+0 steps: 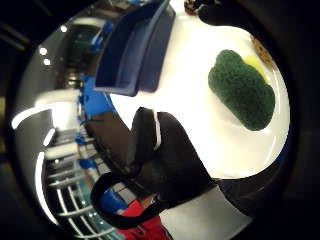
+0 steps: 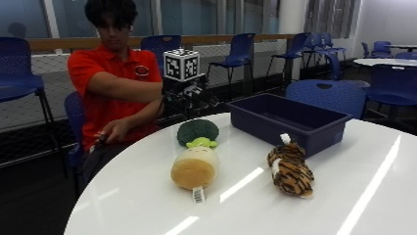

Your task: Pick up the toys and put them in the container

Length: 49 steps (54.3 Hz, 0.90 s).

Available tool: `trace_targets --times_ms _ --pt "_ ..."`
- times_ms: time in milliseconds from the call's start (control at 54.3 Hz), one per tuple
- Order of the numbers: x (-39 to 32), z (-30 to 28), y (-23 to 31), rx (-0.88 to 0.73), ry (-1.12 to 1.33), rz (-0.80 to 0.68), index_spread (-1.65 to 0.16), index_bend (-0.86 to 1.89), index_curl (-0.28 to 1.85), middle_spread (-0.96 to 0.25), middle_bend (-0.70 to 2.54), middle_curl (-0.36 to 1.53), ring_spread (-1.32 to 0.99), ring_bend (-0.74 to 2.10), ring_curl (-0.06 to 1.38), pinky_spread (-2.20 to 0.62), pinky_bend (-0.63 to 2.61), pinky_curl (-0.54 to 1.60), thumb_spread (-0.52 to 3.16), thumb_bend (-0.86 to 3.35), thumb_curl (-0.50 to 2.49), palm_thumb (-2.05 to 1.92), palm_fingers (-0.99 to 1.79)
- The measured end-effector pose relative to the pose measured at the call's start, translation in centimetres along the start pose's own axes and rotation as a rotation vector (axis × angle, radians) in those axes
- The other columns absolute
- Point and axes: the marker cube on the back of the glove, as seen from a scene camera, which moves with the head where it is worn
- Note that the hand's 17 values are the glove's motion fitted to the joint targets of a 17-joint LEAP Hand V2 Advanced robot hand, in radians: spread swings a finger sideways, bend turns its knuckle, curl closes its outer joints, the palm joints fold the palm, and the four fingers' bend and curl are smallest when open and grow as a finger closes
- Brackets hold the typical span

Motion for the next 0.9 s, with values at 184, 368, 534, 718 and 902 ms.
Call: trace_targets --times_ms 184,368,534,718,902 --pt "0.7 0.0 0.1 0.013 -0.021 0.003 -0.27 0.24 0.14 -0.11 0.20 0.11 -0.08 0.16 0.03 0.02 0.51 0.17 0.94 -0.04 0.05 -0.06 0.09" --pt "0.9 0.1 0.1 0.041 -0.031 -0.020 -0.32 0.23 0.20 -0.13 0.20 0.17 -0.10 0.18 0.05 0.03 0.53 0.22 1.14 -0.05 0.09 -0.07 0.05" --pt "0.9 0.5 -0.9 0.045 -0.056 -0.033 -0.34 0.22 0.24 -0.13 0.20 0.21 -0.11 0.18 0.08 0.03 0.54 0.24 1.18 -0.06 0.12 -0.08 0.02" --pt "1.4 1.8 -1.8 0.024 -0.044 -0.029 -0.34 0.17 0.26 -0.13 0.20 0.25 -0.10 0.19 0.12 0.04 0.55 0.26 1.18 -0.07 0.13 -0.09 -0.03" --pt "2.4 2.4 -2.4 -0.003 -0.052 -0.005 -0.34 0.16 0.28 -0.12 0.19 0.28 -0.09 0.19 0.14 0.05 0.54 0.28 1.13 -0.08 0.14 -0.12 -0.05"
